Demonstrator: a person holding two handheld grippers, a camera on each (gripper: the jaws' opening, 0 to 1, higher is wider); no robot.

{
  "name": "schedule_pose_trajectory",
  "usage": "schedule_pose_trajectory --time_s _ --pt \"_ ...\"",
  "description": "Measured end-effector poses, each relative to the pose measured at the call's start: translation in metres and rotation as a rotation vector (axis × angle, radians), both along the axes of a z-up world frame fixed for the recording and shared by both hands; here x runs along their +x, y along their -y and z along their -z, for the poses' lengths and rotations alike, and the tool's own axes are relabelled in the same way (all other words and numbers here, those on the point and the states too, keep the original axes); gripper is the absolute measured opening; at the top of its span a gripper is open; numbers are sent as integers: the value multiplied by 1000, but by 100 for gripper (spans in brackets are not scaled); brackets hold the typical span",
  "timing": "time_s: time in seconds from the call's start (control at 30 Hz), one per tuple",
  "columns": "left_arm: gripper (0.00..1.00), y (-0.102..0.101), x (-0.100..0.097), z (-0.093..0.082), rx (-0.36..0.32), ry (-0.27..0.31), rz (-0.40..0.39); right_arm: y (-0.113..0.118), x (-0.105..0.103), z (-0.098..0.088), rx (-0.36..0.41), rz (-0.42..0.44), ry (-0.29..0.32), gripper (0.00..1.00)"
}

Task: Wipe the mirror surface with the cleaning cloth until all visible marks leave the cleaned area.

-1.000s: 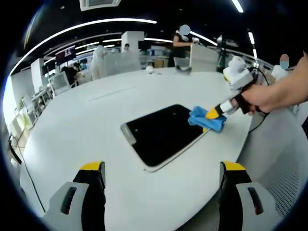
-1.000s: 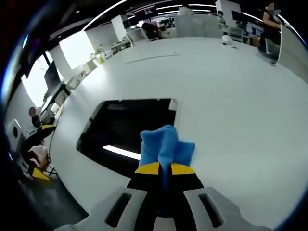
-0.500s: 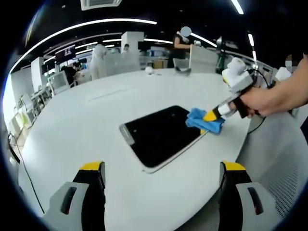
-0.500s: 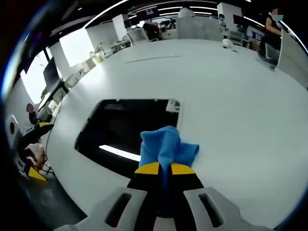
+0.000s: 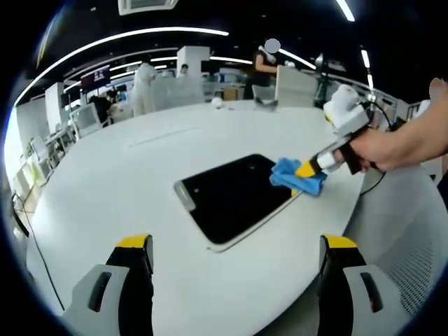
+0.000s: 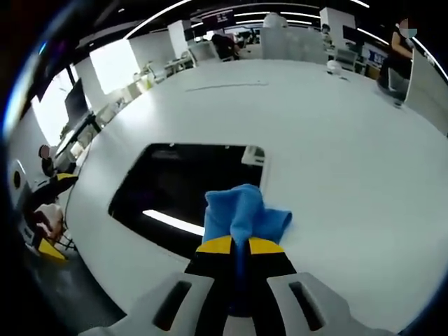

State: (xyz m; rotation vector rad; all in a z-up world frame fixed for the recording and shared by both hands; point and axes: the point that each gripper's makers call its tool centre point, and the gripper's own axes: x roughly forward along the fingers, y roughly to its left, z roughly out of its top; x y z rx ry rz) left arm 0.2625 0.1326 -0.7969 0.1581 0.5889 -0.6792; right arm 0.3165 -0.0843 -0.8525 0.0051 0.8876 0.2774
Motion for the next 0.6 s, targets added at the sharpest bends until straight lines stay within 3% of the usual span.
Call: schedule_pose_trajectory --time_s 0.1,0.2,0.43,0.6 --pt "99 0 0 0 0 2 -1 -7 1 -1 9 -23 6 1" --pt "99 0 0 0 1 2 -2 -29 -1 -1 -4 -91 5 1" --pt "99 -2 1 -1 3 3 -13 -68 -1 -1 24 -137 -2 1" --pt "99 -2 1 -2 2 6 -15 -79 4 -1 32 -145 -1 1"
